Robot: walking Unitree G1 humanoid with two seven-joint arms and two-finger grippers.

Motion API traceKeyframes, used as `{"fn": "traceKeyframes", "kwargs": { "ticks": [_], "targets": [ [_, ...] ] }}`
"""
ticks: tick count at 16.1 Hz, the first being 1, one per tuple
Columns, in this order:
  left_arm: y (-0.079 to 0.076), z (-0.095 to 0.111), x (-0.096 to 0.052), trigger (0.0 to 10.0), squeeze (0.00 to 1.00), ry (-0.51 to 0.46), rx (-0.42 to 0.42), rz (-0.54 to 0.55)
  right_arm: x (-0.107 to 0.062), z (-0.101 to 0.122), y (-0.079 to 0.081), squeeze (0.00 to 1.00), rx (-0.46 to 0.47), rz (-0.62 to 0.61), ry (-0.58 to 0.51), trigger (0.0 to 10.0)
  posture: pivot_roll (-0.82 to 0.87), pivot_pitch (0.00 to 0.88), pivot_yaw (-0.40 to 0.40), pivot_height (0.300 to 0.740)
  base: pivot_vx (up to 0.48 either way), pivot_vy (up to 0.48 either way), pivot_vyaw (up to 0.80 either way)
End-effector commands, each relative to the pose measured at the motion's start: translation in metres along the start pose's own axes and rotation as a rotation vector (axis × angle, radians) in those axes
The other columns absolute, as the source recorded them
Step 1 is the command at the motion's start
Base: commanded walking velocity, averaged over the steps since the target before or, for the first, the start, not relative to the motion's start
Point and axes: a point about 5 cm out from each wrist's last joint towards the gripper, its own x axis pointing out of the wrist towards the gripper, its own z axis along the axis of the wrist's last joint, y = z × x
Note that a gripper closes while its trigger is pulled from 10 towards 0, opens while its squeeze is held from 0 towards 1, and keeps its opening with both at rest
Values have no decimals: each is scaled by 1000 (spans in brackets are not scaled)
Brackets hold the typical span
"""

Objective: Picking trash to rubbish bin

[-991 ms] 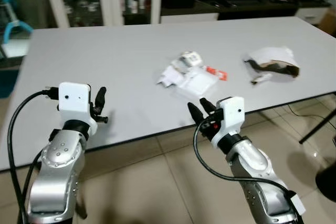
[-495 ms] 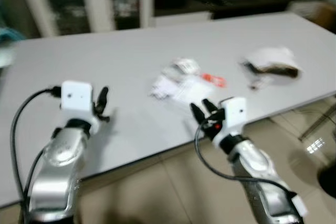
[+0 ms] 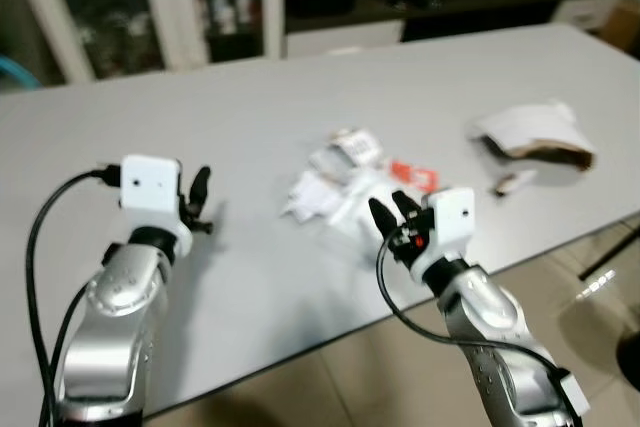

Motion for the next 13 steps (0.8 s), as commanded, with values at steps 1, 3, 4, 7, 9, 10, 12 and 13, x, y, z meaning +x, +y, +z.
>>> {"fn": "traceKeyframes", "kwargs": {
  "ticks": [1,3,4,7,9,10,12,13],
  "targets": [
    [-8,-4,-1,10000,0,15,-18,-43,-6,2,-8,0,-18,-37,3,10000,-40,57,-34,740,337,0,0],
    [-12,-14,-1,10000,0,60,-56,-77,-14,1,-7,0,-17,-50,15,10000,-48,64,-38,740,0,0,0],
    [-14,-18,1,10000,0,72,-80,-96,-17,-1,-9,0,-18,-64,21,10000,-47,64,-39,740,0,0,0],
    [-22,-32,17,10000,1000,130,-220,-188,-24,-3,-19,0,-18,-99,29,10000,-48,74,-18,740,0,0,0],
    [-26,-33,33,10000,1000,129,-258,-247,-26,-1,-23,0,-32,-117,28,10000,-57,84,-11,740,0,0,0],
    [-30,-31,43,10000,1000,117,-253,-291,-28,2,-26,0,-33,-133,21,10000,-64,91,-8,740,0,0,0],
    [-42,-25,66,10000,1000,66,-240,-375,-33,3,-32,0,-49,-150,26,10000,-82,107,-4,740,0,0,0],
    [-47,-21,76,10000,1000,40,-263,-396,-36,4,-33,0,-51,-157,26,10000,-100,118,1,740,0,0,0]
  ]
}}
